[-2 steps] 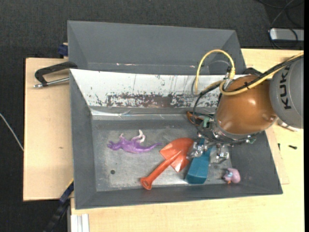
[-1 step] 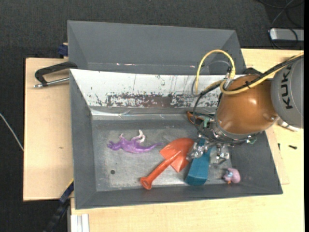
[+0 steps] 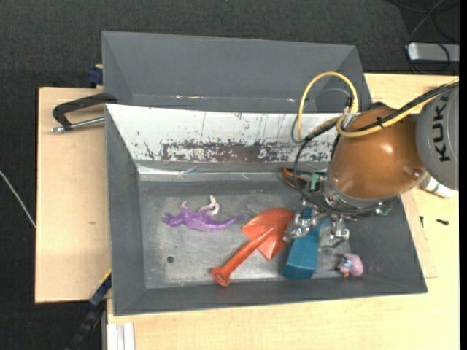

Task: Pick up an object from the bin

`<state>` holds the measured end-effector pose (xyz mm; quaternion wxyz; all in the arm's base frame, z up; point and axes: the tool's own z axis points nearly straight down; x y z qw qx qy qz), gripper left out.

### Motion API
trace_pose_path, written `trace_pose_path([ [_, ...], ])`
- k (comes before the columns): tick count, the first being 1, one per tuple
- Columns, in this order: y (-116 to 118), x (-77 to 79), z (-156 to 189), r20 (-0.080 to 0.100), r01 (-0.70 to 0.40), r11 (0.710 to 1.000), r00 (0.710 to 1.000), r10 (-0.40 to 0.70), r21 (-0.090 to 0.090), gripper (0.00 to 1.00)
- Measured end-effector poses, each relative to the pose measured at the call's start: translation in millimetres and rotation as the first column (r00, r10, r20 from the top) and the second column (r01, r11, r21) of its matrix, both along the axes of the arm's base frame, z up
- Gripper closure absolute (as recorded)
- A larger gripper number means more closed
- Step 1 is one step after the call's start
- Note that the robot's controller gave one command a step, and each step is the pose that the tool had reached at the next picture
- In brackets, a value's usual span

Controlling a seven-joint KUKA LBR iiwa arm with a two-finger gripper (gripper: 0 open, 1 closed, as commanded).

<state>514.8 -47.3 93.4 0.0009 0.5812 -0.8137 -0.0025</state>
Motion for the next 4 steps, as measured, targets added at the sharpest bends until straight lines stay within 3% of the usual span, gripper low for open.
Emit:
trace_pose_path([
  [2, -0.2, 2.7, 22.3, 0.009, 0.002, 1.0, 1.0, -0.002, -0.001, 1.0],
  [4, 0.9, -0.2, 41.2, -0.004, 0.003, 1.0, 1.0, -0.003, 0.001, 1.0],
])
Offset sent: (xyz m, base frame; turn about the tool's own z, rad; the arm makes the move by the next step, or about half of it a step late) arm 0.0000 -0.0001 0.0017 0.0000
